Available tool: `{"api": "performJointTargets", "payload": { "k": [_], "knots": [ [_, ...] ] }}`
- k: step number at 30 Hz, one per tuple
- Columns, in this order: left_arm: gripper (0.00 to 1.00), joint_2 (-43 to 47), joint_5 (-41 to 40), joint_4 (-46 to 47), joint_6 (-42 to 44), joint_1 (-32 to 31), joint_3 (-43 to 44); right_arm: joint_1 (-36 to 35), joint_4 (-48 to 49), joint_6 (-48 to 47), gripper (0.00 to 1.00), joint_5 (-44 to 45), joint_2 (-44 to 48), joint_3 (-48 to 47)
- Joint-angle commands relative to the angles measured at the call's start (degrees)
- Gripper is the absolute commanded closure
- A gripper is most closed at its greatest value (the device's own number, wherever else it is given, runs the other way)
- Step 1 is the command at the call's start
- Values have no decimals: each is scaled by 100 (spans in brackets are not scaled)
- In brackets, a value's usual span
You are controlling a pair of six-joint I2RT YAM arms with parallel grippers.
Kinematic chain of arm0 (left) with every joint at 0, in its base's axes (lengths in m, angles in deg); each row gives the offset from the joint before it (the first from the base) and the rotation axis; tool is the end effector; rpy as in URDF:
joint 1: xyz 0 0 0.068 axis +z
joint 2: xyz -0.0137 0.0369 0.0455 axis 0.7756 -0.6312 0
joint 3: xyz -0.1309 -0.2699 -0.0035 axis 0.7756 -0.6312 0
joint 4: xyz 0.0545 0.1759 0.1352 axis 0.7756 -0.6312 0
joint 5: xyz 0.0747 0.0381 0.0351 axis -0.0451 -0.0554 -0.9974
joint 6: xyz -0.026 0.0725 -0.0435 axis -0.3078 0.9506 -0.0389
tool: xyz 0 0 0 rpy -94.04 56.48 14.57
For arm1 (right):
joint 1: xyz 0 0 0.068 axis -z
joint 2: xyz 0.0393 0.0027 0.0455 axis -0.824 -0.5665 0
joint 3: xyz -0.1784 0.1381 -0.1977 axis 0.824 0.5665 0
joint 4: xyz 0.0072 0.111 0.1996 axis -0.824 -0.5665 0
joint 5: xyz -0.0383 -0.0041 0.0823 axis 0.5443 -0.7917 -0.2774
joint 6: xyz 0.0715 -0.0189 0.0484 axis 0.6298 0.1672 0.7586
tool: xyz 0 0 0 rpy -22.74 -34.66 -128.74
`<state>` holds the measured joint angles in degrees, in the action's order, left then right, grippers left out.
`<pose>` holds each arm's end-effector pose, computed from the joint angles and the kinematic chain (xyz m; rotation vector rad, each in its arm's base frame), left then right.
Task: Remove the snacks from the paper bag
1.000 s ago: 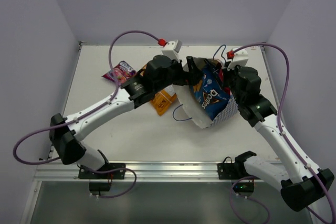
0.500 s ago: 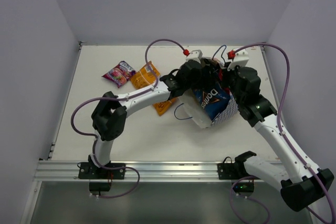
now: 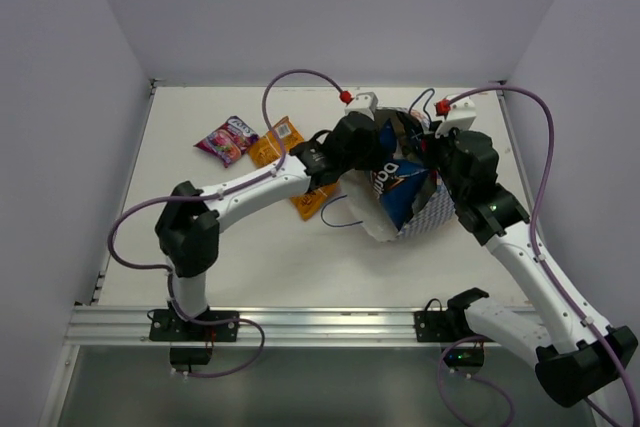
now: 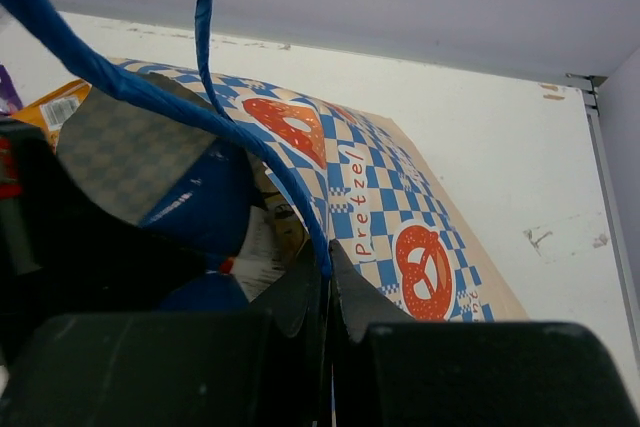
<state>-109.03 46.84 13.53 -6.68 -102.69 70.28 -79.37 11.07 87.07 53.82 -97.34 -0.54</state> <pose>0.2962 -0.3544 0.3150 0.0437 2.1820 -0.8130 0.1974 0.0638 0.3843 -0.1511 1.7633 0.0679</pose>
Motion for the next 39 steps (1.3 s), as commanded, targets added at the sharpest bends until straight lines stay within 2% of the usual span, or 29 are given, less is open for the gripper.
{"api": "performJointTargets", "payload": {
  "k": [1, 8, 11, 12, 16, 19, 22, 24, 27, 28, 31, 32, 34, 35, 38, 39],
  "knots": [
    [100, 1192, -151, -267, 488, -20, 101, 6, -23, -29, 100, 196, 75, 29],
    [100, 2896, -1073, -2087, 1096, 199, -285, 6, -23, -64, 100, 311, 67, -24],
    [100, 3590, -1443, -2773, 1202, 804, -898, 6, -93, -64, 100, 276, 93, -85],
    [100, 3767, -1339, -2861, 1332, 1381, -1119, 6, -120, -64, 100, 275, 93, -120],
    [100, 4313, -1347, -2959, 1816, 2702, -2148, 15, -137, -64, 100, 223, 128, -164],
    [100, 4323, -1470, -2636, 2212, 3547, -2781, 6, -137, -64, 100, 170, 155, -173],
    [100, 3781, -1154, -2065, 2485, 4346, -3344, 6, -137, -64, 100, 117, 155, -182],
    [100, 3411, -804, -1931, 2381, 4680, -3355, 6, -137, -64, 100, 117, 137, -182],
    [100, 2743, -715, -1501, 2152, 4787, -3240, 15, -94, -64, 100, 82, 128, -130],
    [97, 2384, -627, -1430, 2090, 4805, -3135, 6, -102, -64, 100, 82, 119, -129],
    [73, 2012, -144, -1412, 1914, 4814, -2749, 6, -85, -64, 100, 30, 75, -112],
    [58, 1977, 40, -1386, 1853, 4806, -2704, 6, -85, -64, 100, 21, 75, -121],
    [37, 2090, 550, -1272, 1677, 4797, -2651, 6, -85, -64, 100, -41, 84, -129],
    [14, 2325, 682, -1237, 1607, 4736, -2625, 6, -67, -56, 100, -58, 93, -129],
    [2, 3003, 973, -1087, 1238, 4368, -2598, 15, -49, -64, 99, -120, 102, -156],
    [1, 3205, 1113, -878, 985, 4235, -2615, 6, -58, -64, 99, -120, 93, -173]
  ]
}}
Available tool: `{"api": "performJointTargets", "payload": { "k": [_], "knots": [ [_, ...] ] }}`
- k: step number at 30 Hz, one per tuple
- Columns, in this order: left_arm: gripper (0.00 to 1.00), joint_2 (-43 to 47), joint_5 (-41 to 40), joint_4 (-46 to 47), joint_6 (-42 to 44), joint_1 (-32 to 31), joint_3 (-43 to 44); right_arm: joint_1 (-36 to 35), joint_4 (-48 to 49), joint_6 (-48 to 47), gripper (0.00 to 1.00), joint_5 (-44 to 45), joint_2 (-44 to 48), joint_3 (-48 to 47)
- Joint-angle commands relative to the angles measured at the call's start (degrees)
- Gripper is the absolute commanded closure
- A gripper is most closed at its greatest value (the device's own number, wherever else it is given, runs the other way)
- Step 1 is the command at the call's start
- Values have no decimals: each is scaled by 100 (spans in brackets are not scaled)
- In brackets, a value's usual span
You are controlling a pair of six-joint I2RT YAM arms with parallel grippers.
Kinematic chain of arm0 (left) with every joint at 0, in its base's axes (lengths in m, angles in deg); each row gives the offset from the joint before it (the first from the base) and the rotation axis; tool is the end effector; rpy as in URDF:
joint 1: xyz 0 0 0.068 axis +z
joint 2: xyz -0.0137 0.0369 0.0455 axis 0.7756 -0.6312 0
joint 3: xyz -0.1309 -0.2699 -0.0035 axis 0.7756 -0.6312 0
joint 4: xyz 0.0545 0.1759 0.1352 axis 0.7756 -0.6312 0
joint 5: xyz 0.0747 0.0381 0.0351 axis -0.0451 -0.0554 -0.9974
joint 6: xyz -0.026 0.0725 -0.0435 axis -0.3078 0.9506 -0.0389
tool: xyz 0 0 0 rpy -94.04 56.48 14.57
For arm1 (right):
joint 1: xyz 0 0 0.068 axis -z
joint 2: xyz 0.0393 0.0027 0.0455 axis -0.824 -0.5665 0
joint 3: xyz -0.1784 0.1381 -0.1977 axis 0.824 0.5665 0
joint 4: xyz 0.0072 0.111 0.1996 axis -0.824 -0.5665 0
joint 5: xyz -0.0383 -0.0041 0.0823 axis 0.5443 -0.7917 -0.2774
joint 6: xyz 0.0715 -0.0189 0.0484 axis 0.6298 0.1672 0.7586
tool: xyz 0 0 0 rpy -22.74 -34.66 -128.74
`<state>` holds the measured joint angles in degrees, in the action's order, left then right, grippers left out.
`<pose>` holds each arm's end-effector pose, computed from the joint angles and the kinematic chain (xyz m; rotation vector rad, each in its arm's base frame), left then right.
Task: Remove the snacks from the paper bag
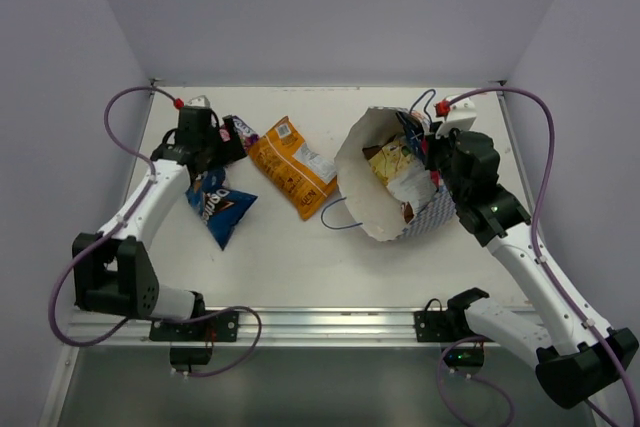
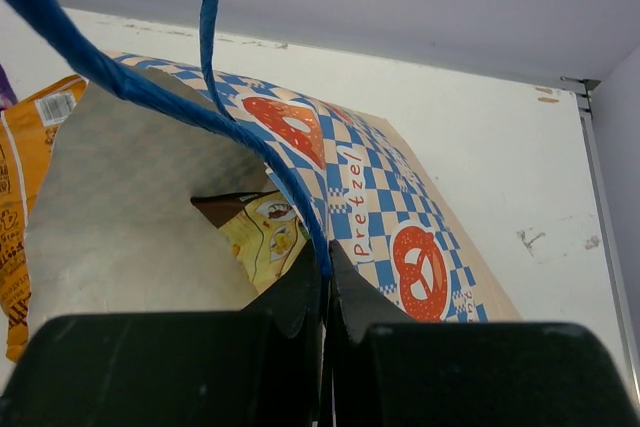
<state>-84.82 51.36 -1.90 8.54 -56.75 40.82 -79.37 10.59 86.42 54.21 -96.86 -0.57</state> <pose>0.3039 -0.0236 0.2659 -0.5188 2.3874 -0.1465 0.1951 0.0622 0.3849 -0.1560 1.7618 0.0538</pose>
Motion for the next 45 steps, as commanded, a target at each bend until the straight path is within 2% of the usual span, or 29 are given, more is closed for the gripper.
{"api": "performJointTargets", "payload": {
  "k": [1, 2, 4, 8, 11, 17, 27, 37, 42, 45],
  "knots": [
    [1, 1150, 714, 824, -643, -543, 296, 6, -10, -190, 100, -220, 62, -189],
    [1, 1302, 688, 939, -914, -928, 261, 6, -2, -218, 100, -238, 71, -215],
    [1, 1610, 758, 1342, -1179, -1316, 226, 6, -54, -332, 100, -291, 80, -259],
    [5, 1603, 759, 1941, -1654, -2501, 295, 24, -186, -666, 100, -650, 115, -338],
    [8, 1243, 645, 2161, -1664, -3204, 594, 76, -195, -851, 100, -983, 212, -312],
    [12, 232, 426, 2565, -1716, -4006, 1130, 146, -300, -895, 100, -1232, 291, -294],
    [17, -1507, -67, 3742, -2147, -4552, 1816, 261, -327, -544, 100, -1293, 256, -294],
    [18, -2352, -999, 4315, -2648, -4640, 2273, 261, -230, -87, 100, -1601, 203, -154],
    [29, -2747, -1307, 4420, -2771, -4640, 2501, 252, -160, -87, 100, -1864, 194, -127],
    [31, -3011, -1430, 4350, -2798, -4640, 2773, 261, -151, 98, 100, -1934, 194, -118]
  ]
}}
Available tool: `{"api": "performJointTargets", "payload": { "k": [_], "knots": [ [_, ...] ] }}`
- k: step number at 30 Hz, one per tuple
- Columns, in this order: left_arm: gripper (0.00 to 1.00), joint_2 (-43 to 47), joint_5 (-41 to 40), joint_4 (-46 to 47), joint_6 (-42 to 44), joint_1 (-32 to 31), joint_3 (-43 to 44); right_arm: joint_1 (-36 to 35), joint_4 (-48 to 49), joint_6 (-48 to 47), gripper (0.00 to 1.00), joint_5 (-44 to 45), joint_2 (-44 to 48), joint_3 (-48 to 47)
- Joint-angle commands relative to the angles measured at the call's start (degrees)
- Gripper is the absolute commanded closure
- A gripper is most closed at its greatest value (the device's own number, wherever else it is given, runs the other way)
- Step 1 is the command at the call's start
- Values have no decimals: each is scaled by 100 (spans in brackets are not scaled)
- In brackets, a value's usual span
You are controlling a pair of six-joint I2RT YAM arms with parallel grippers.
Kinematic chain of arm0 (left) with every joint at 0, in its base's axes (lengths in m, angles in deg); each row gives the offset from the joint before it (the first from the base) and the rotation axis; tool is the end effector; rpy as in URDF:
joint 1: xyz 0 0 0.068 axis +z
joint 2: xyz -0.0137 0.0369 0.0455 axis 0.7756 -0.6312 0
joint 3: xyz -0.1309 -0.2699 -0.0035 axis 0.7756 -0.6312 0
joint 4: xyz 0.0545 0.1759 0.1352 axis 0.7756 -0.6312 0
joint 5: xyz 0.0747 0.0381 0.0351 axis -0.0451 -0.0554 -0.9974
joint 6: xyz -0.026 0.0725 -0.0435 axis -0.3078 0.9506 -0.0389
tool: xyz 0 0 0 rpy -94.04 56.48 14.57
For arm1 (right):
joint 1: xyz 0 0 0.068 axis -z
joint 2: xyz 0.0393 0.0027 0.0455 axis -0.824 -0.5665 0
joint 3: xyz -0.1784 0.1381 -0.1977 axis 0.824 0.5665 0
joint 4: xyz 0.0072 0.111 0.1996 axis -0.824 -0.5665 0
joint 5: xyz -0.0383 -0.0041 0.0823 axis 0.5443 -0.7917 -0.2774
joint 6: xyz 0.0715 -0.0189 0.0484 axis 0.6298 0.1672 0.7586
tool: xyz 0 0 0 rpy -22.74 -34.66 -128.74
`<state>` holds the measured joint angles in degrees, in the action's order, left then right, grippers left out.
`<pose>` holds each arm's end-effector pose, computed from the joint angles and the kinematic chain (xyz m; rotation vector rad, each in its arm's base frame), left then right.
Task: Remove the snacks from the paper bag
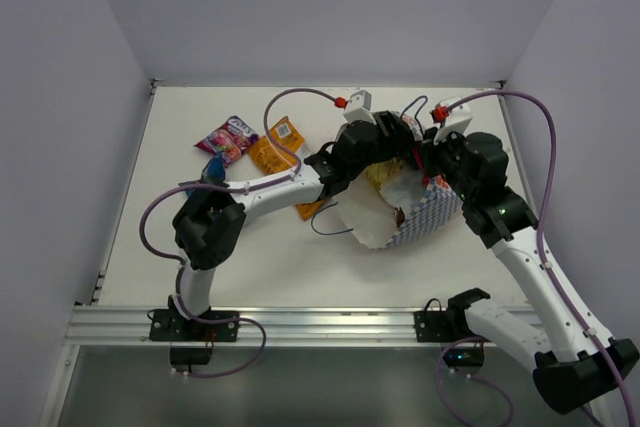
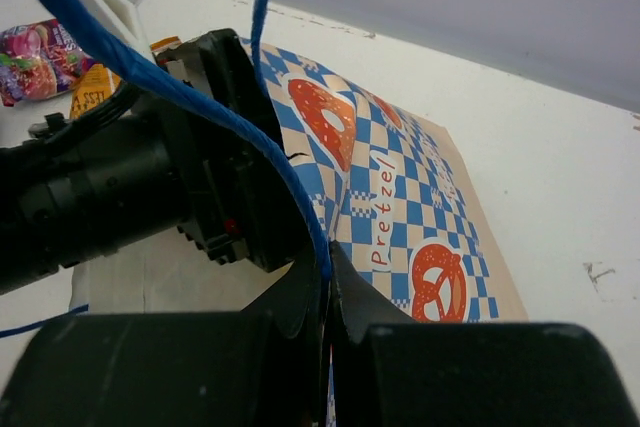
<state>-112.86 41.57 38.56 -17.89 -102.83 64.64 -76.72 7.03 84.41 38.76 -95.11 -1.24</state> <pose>0.3185 -0.3733 0.3109 -0.2523 1.9221 -1.0581 0.1831 0.0699 0.3846 -0.3452 1.7693 0.2309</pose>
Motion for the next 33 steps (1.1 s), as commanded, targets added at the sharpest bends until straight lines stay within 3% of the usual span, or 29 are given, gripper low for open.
{"api": "performJointTargets", "payload": {
  "k": [1, 5, 8, 9, 11, 12, 18, 26, 29, 33],
  "knots": [
    [32, -286, -494, 261, -173, -33, 566, -4, 240, 308, 100, -407, 28, -25],
    [40, -568, -644, 111, -155, -24, 866, -12, 258, 317, 100, -433, 55, 28],
    [61, -612, -627, 119, -138, -24, 858, -12, 276, 308, 100, -355, 81, 64],
    [75, -542, -609, 128, -129, -24, 805, -12, 276, 290, 100, -320, 90, 81],
    [88, -428, -574, 224, -77, -24, 683, -12, 302, 290, 100, -162, 116, 116],
    [100, -262, -565, 234, -41, -24, 525, -4, 311, 299, 100, -109, 107, 134],
    [100, 907, -319, -126, 292, -16, -99, 14, 311, 290, 100, 541, 72, 169],
    [100, 3067, -196, -1566, 1101, 72, -566, 76, 302, 343, 100, 1131, 46, 178],
    [100, 3770, -362, -2304, 1435, 309, -558, 84, 293, 334, 100, 1166, 90, 160],
    [100, 4546, -556, -3254, 1795, 1229, -627, 93, 249, 325, 100, 1157, 116, 99]
  ]
}}
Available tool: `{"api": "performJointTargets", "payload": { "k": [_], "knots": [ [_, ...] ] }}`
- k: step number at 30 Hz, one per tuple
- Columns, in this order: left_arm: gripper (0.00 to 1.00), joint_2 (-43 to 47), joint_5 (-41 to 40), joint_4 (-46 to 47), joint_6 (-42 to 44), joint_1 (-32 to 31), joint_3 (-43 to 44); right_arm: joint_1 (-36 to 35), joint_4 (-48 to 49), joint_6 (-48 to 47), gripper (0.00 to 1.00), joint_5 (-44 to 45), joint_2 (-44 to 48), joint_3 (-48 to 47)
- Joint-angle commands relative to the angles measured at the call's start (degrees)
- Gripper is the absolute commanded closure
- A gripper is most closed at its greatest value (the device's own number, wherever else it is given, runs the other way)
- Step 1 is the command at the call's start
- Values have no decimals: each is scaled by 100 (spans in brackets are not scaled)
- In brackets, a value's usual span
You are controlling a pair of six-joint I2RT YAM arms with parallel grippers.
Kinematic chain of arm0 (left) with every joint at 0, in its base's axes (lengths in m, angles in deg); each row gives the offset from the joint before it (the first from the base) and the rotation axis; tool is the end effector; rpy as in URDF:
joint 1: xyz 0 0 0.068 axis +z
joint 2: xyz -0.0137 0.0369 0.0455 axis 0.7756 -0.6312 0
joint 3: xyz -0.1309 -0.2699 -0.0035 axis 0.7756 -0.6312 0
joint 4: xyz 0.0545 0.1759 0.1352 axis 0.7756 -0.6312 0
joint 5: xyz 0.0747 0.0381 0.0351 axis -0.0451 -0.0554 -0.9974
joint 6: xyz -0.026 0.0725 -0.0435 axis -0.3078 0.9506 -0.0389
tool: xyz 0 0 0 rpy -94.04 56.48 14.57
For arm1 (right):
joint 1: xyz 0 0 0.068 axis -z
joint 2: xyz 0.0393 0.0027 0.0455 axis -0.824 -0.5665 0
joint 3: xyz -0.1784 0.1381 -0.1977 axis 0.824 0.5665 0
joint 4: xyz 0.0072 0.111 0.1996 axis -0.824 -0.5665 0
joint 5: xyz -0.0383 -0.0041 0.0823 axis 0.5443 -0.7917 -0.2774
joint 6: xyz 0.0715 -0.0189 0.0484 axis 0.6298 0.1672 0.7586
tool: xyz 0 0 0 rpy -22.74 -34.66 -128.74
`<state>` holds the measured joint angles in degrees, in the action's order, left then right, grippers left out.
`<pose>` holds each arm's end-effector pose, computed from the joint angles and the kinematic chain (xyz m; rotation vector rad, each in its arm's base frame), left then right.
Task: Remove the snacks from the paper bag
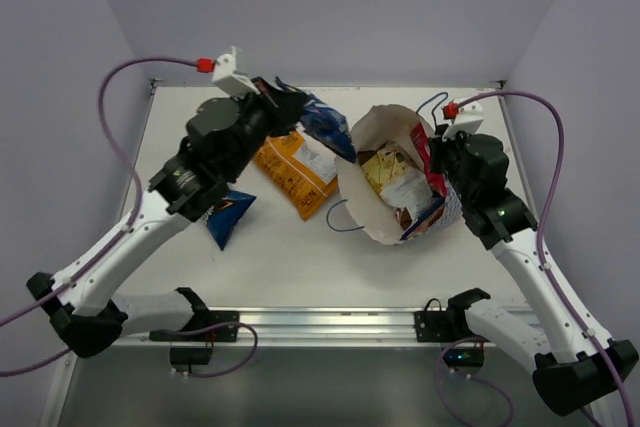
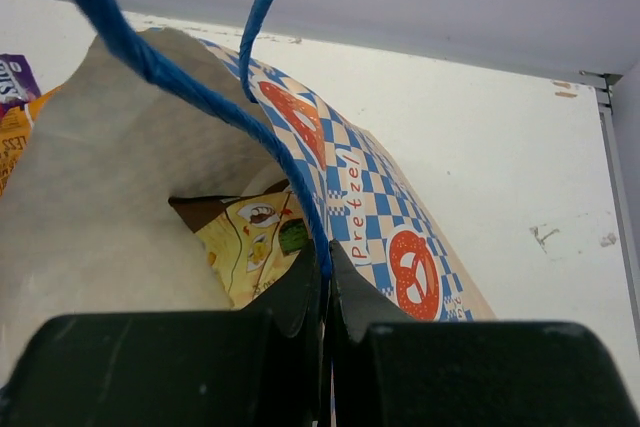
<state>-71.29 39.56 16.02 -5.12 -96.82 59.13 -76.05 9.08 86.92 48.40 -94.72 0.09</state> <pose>0.2028 -0.1759 0.4844 -0.1940 1.6471 -0.9528 0.1876 0.0550 0.3832 -0.1709 1.7668 0.1076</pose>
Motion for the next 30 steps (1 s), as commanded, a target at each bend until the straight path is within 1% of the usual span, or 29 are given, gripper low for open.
{"api": "performJointTargets", "payload": {
  "k": [1, 2, 4, 6, 7, 8, 10, 11, 13, 14, 16, 17, 20, 21, 22, 24, 25, 26, 27, 28, 30],
  "knots": [
    [100, 547, -608, -1193, 720, 797, -164, 25, 35, 74, 100, 185, 85, -43],
    [100, 809, -793, -1308, 826, 1112, -287, 25, 26, 83, 100, 150, 86, -52],
    [100, 1039, -1310, -1519, 1195, 1403, -384, 34, 26, 100, 100, 106, 85, -52],
    [100, 1093, -1532, -1547, 1589, 1895, -551, 25, 26, 118, 100, 18, 59, -61],
    [100, 1041, -1524, -1625, 1705, 2089, -552, 25, 35, 135, 100, -8, 51, -61],
    [100, 979, -1559, -1661, 1810, 2456, -543, 25, 18, 136, 100, -61, 50, -70],
    [100, 726, -1708, -1688, 2135, 2836, -578, 25, 18, 144, 100, -88, 59, -52],
    [100, 620, -1778, -1705, 2206, 3229, -604, 25, 17, 144, 100, -131, 85, -43],
    [100, 374, -1954, -1636, 2303, 3644, -779, 25, 18, 144, 100, -167, 112, -17],
    [100, 312, -1903, -1539, 2356, 4055, -884, 34, 35, 144, 100, -184, 121, 18],
    [100, 75, -1613, -1328, 2347, 4418, -1148, 25, 35, 144, 100, -219, 156, 53],
    [100, -57, -1543, -1318, 2348, 4715, -1184, 34, 44, 153, 100, -237, 165, 71],
    [100, -610, -1419, -1205, 2260, 5208, -1254, 25, 96, 171, 100, -316, 191, 115],
    [100, -760, -1149, -1021, 2225, 5289, -1255, 25, 131, 171, 100, -316, 174, 132],
    [100, -1092, -1016, -889, 2216, 5359, -1246, 25, 158, 162, 100, -334, 173, 150],
    [100, -1541, -735, -809, 2207, 5430, -1001, 25, 184, 162, 100, -325, 121, 185],
    [100, -2083, -638, -861, 2189, 5430, -826, 25, 184, 162, 100, -343, 77, 176],
    [100, -2350, -532, -931, 2154, 5430, -415, 25, 176, 179, 100, -343, 59, 176],
    [100, -2587, -279, -1027, 2085, 5422, -211, 17, 184, 171, 100, -334, 51, 185],
    [100, -3016, -154, -1037, 2058, 5422, -43, 25, 184, 171, 100, -334, 33, 185],
    [100, -3379, 83, -1028, 1961, 5422, 421, 25, 202, 162, 100, -334, -2, 176]
  ]
}}
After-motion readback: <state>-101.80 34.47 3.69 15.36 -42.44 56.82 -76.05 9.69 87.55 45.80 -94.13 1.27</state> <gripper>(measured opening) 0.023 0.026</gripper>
